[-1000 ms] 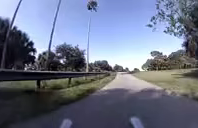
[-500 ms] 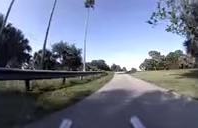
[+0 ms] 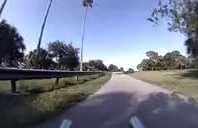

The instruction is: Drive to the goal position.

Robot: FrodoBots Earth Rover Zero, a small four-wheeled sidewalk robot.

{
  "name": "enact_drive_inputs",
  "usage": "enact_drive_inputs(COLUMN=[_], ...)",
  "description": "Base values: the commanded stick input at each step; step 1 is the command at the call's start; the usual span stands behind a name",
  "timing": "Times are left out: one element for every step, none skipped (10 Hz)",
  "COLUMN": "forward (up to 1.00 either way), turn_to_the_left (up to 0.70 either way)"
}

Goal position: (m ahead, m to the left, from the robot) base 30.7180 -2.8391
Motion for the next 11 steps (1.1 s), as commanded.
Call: enact_drive_inputs(forward=[0.85,0.85,0.85,0.85,0.85,0.85,0.85,0.85,0.85,0.85,0.85], turn_to_the_left=[0.0,0.0,0.0,0.0,0.0,0.0,0.0,0.0,0.0,0.0,0.0])
